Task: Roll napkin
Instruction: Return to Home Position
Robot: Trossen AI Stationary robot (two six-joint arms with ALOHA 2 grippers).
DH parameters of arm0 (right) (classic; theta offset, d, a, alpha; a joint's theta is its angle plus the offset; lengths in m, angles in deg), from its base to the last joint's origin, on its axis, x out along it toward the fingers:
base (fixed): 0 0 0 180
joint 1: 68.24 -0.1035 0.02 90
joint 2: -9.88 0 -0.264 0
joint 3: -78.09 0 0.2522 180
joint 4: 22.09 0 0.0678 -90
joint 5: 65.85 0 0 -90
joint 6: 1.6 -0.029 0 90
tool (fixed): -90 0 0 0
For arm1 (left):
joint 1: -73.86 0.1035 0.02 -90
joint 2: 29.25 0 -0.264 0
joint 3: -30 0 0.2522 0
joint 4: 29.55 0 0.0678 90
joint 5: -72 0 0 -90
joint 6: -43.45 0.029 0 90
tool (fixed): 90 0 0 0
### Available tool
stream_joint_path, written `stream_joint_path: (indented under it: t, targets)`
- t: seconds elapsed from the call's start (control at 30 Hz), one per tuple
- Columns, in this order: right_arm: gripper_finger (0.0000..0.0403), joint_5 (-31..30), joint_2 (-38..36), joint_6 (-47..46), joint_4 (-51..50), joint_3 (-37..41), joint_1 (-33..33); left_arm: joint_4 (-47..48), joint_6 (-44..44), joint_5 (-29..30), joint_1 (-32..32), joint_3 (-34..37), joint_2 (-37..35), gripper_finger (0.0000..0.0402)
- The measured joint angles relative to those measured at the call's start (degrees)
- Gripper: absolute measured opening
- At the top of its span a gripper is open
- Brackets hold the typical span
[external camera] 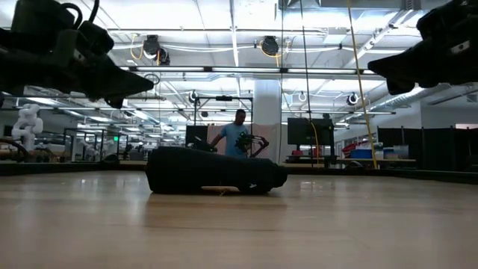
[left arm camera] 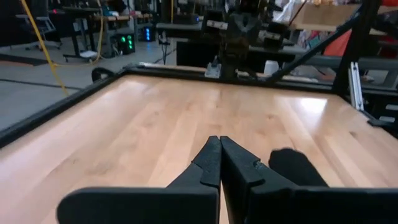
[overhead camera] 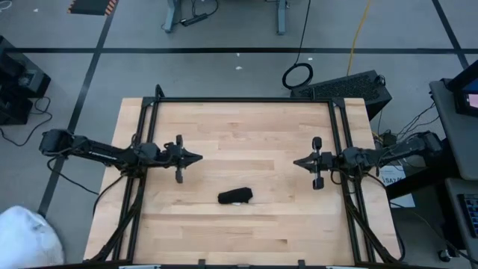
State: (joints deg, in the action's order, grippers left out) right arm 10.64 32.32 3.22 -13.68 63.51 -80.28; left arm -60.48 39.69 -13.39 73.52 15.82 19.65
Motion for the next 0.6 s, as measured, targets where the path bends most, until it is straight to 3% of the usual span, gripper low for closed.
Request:
stream_joint_path:
  t: [0.13,0.3,0.5,0.6]
  targets:
    - [0.0,0.61,-0.33,0.31,-0.04,0.0,4.63,2.83,0.01,0.28,-0.02,0.01,-2.28,0.0004]
    - [0.0,8.23,-0.37,0.79,-1.18,-0.02,9.33,6.24,0.25,0.26,-0.02,0.03,-5.15,0.0003]
    - [0.0,9.8,-0.7,1.43,-2.79,-0.02,14.63,11.73,0.57,0.22,-0.04,0.05,-10.87,0.0003]
    - [0.0,13.71,-0.7,1.04,-3.18,-0.02,17.13,14.66,0.82,0.24,-0.04,0.05,-13.98,0.0003]
